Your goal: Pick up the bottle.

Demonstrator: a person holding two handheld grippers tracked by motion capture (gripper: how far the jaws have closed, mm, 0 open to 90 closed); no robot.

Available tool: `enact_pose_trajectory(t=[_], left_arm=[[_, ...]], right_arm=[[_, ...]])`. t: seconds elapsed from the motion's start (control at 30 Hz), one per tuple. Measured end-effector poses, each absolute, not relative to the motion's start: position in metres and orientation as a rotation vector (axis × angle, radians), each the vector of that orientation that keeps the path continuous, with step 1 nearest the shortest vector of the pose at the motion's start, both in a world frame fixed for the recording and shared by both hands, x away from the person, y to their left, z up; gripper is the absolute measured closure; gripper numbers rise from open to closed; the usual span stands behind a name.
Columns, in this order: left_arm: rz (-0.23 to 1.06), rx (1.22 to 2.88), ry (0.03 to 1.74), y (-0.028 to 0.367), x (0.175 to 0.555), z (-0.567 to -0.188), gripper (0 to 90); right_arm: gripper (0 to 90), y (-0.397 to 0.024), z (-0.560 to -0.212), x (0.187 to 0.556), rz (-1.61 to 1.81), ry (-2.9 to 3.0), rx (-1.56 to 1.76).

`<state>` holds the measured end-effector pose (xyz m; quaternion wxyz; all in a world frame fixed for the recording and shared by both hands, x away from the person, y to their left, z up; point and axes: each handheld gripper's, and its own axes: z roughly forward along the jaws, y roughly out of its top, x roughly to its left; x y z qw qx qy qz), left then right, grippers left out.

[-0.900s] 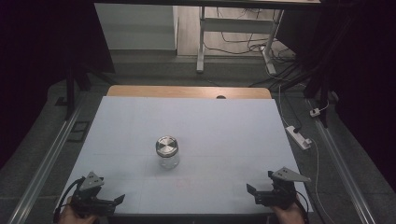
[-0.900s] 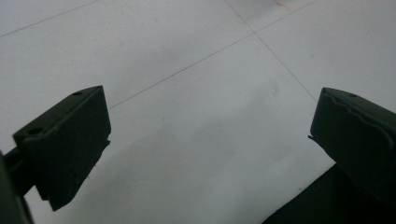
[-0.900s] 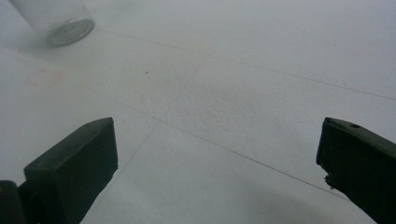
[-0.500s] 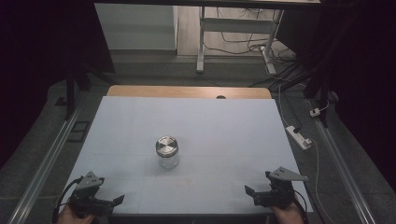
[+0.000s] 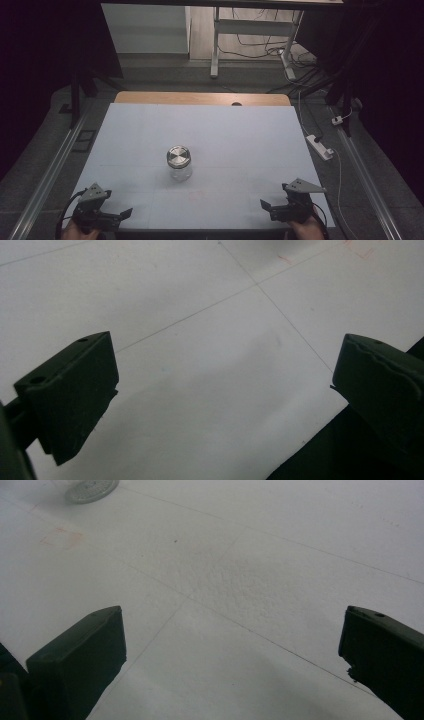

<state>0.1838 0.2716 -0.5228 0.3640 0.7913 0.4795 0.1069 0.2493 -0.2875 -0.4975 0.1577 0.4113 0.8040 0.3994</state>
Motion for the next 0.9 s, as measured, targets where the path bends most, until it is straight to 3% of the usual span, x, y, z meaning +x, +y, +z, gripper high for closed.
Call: enact_pose_trajectory(t=[0.9], left_arm=[[0.279, 1.987, 1.071, 0.261, 0.201, -0.513, 0.0]], right_arm=[[0.0, -0.287, -0.498, 0.251, 1.143, 2.314, 1.191]])
